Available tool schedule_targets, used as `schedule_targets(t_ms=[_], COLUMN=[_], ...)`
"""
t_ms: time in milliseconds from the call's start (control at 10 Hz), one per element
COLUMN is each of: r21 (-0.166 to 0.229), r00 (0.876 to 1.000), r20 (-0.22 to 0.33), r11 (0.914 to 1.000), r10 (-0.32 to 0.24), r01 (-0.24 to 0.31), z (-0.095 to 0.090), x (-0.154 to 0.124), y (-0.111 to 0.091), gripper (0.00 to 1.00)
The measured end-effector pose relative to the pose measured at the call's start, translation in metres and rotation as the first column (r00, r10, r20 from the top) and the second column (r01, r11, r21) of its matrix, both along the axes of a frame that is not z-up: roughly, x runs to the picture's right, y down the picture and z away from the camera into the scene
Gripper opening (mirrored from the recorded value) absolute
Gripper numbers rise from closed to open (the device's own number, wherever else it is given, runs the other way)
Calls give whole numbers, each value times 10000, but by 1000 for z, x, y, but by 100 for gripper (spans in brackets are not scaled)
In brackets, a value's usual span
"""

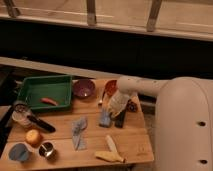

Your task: Wipe table surface with sponge

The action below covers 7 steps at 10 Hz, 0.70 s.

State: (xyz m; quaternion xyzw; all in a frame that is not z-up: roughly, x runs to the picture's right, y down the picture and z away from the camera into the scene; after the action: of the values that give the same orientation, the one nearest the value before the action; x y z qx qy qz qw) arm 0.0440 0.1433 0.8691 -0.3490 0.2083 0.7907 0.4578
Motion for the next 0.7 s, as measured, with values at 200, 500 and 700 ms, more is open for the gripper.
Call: schedule_targets(t_ms=[200, 500, 700], r21=[376, 474, 32], r00=[9980, 9860, 9793], r20=[625, 1644, 1975], r11=[9993, 9987, 9990], r10=[1, -284, -438], r01=[-24, 208, 440], z=[1, -19, -28], x=[-36, -77, -83], y=[-13, 1, 20], gripper=[0, 0, 0])
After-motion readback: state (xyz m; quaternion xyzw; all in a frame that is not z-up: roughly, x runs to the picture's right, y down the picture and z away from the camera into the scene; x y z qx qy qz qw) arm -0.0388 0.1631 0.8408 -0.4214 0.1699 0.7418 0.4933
